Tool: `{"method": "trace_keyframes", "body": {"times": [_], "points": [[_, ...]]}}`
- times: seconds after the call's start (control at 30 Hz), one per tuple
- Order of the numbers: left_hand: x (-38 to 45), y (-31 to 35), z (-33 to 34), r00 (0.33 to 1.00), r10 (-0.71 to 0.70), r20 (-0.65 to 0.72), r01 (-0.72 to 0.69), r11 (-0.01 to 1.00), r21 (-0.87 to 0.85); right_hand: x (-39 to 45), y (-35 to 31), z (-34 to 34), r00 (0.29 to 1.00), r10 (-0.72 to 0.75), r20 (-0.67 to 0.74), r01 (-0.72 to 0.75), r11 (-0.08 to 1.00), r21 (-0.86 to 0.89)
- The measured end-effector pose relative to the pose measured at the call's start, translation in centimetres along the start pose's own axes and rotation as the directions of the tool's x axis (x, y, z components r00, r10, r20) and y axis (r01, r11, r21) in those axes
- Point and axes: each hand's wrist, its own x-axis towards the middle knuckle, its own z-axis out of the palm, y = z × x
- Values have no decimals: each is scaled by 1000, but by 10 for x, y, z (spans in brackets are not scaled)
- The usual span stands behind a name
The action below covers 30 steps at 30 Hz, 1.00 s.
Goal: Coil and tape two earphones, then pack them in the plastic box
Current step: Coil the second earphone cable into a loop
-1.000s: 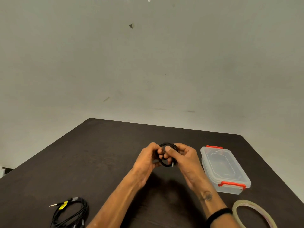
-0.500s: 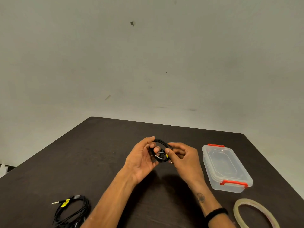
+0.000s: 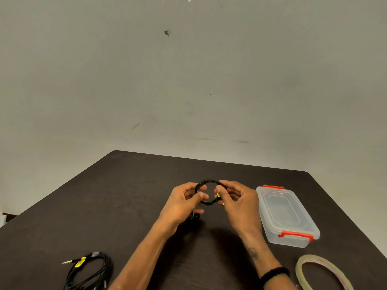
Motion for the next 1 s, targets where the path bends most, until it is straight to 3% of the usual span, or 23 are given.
{"method": "trace_keyframes", "body": {"times": [0.17, 0.3, 0.43, 0.5, 0.6, 0.67, 0.73, 0.87, 0.9, 1.0], "points": [[3, 3, -12, 996, 52, 79, -73, 952, 296, 1, 0, -1, 999, 11, -32, -12, 1000, -19], [5, 2, -23, 997, 49, 65, -70, 922, 381, 2, -3, -4, 999, -7, -37, 5, 998, -58], [6, 1, -27, 989, 142, 37, -144, 887, 440, 3, -4, -7, 1000, 14, -19, -17, 990, -142], [6, 3, -28, 984, 174, 21, -166, 886, 433, 5, -3, -9, 997, 76, 6, -75, 991, -107], [7, 5, -29, 965, 261, -28, -222, 866, 449, 6, -7, -13, 960, 247, 134, -261, 961, 96], [8, 0, -30, 913, 406, -47, -311, 764, 566, 4, -13, -16, 903, 343, 259, -404, 882, 241], [11, -7, -33, 851, 524, -33, -341, 600, 724, 4, -17, -19, 836, 419, 354, -535, 764, 359], [11, -17, -28, 833, 553, -10, -297, 461, 836, 4, -20, -19, 749, 480, 457, -660, 602, 449], [10, -16, -23, 836, 549, -4, -313, 483, 818, 3, -20, -18, 741, 477, 472, -668, 591, 452], [8, -11, -12, 881, 468, -73, -335, 725, 602, 3, -21, -15, 741, 460, 489, -667, 586, 459]]}}
